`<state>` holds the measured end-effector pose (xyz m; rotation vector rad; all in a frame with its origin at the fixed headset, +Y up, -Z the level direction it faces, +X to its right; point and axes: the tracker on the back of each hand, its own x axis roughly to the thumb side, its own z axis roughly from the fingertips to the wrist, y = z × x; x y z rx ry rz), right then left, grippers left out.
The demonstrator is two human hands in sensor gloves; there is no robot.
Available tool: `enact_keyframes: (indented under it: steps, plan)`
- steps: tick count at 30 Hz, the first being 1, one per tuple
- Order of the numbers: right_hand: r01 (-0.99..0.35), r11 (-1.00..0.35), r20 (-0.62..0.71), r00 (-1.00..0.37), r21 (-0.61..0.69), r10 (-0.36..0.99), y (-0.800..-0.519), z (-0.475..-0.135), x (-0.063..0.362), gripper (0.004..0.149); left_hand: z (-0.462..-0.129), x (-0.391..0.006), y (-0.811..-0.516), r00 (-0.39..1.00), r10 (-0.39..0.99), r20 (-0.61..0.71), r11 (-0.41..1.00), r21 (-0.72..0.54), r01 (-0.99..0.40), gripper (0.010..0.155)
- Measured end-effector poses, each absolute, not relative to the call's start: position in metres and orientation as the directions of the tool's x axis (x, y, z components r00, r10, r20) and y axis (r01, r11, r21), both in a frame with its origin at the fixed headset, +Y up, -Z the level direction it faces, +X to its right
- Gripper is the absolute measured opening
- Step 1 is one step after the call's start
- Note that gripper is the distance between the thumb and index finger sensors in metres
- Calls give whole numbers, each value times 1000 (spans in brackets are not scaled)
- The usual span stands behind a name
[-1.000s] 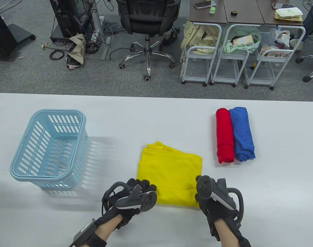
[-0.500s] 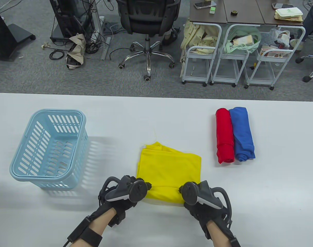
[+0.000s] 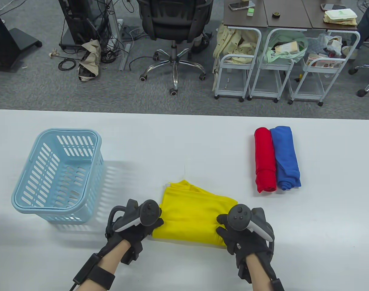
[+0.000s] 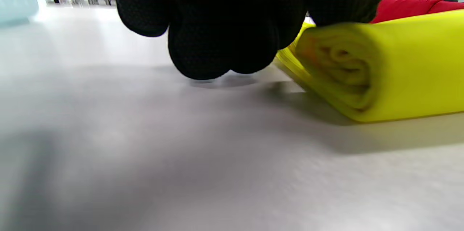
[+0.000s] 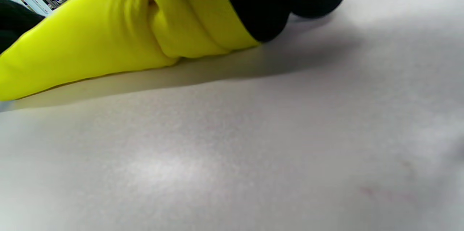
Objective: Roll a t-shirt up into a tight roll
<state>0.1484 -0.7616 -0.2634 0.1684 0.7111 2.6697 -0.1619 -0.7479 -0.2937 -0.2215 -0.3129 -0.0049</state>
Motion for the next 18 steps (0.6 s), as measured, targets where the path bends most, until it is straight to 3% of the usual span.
enact_keyframes:
  steps: [2, 5, 7, 9, 11, 12, 14, 16, 18]
  plan:
    - [-322, -806, 8, -927, 496, 375, -762, -263, 149, 59, -288, -157, -738, 952, 21, 306, 988, -154, 28, 55]
    - [-309, -821, -9, -938, 480, 348, -760, -263, 150, 62, -274, -145, -720, 916, 122, 382, 991, -92, -94, 54]
    - [-295, -842, -65, -952, 451, 299, -758, -262, 152, 64, -268, -135, -718, 865, 147, 480, 987, -133, -94, 53]
    - [-240, -879, -127, -970, 412, 205, -755, -261, 157, 71, -263, -124, -729, 850, 127, 510, 975, -220, -14, 56]
    - [-188, -904, -169, -977, 383, 132, -752, -259, 161, 72, -259, -113, -747, 833, 10, 554, 926, -319, 201, 66]
    - [-168, -915, -182, -977, 367, 106, -750, -258, 161, 72, -256, -110, -749, 825, -51, 562, 928, -278, 247, 72]
    - [-113, -939, -173, -983, 325, 58, -742, -255, 159, 71, -255, -106, -748, 808, -100, 581, 936, -221, 275, 74]
    - [-85, -957, -140, -989, 277, 48, -734, -252, 156, 67, -256, -107, -750, 817, -74, 572, 934, -247, 258, 74]
    - [-160, -955, -14, -987, 248, 162, -726, -250, 152, 62, -259, -111, -753, 815, -65, 576, 934, -252, 252, 76]
